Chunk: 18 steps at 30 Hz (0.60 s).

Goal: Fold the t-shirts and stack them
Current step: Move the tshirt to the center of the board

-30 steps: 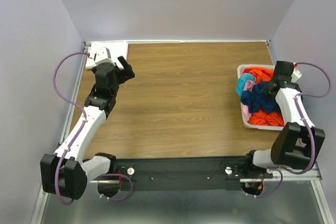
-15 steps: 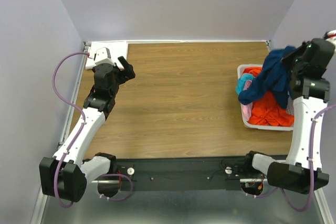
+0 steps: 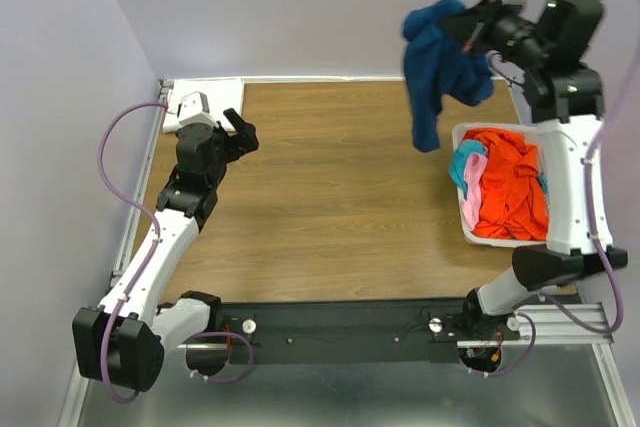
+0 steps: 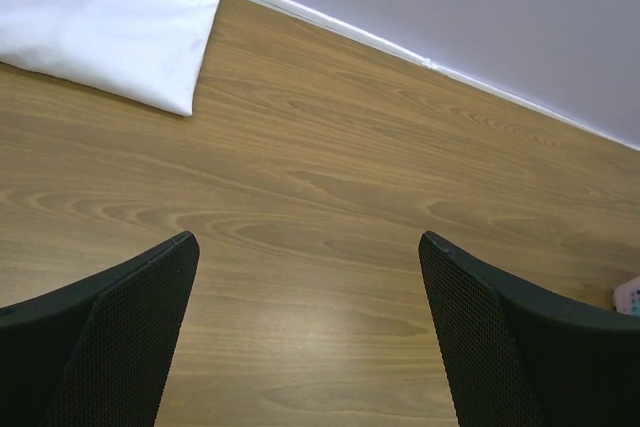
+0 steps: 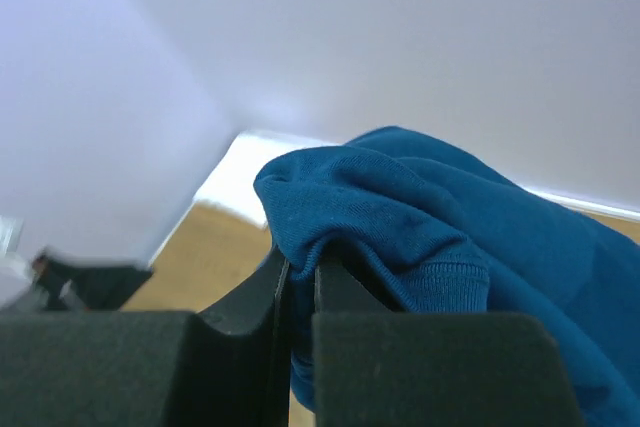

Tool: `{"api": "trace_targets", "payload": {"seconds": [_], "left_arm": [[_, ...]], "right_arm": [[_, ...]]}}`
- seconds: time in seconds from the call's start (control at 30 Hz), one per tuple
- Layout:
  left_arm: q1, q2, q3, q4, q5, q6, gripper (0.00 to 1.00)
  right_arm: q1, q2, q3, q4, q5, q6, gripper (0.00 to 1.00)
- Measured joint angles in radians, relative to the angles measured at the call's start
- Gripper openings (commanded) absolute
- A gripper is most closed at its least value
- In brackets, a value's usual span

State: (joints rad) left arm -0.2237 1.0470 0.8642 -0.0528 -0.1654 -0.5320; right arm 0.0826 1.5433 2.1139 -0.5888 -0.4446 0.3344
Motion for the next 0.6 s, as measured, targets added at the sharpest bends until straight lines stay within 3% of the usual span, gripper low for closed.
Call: {"api": "trace_targets", "payload": {"seconds": [0.17,0.23,0.27,0.3,0.37,0.4,0.6], "left_arm": [[0.000,-0.056,-0.033,-0.031,-0.023,-0.072,0.98],[0.000,-0.098,-0.056,-0.047,-0.042,-0.098,0.98],[0.001,-0.124,-0.067,-0.056,-0.051,-0.112,0.98],[0.001,-0.140,-0.073,-0.060,-0.059,-0.122,0.98],[0.001,-0.165,-0.082,-0.064,-0.071,-0.141,0.98],[0.001,-0.169,-0.084,-0.065,-0.074,-0.147,0.98],[0.001,-0.083,-0.088,-0.077,-0.071,-0.166,0.98]], "right_arm": [[0.185,0.090,-0.004,-0.011,-0.108,-0.105,0.04],[0.221,0.100,-0.058,-0.024,-0.143,-0.161,0.10],[0.227,0.103,-0.089,-0.026,-0.151,-0.188,0.19],[0.230,0.104,-0.143,-0.036,-0.153,-0.230,0.45],[0.230,0.112,-0.235,-0.044,-0.134,-0.291,0.86],[0.230,0.120,-0.271,-0.050,-0.111,-0.310,0.98],[0.230,0.180,-0.503,-0.060,0.100,-0.337,1.00]]}}
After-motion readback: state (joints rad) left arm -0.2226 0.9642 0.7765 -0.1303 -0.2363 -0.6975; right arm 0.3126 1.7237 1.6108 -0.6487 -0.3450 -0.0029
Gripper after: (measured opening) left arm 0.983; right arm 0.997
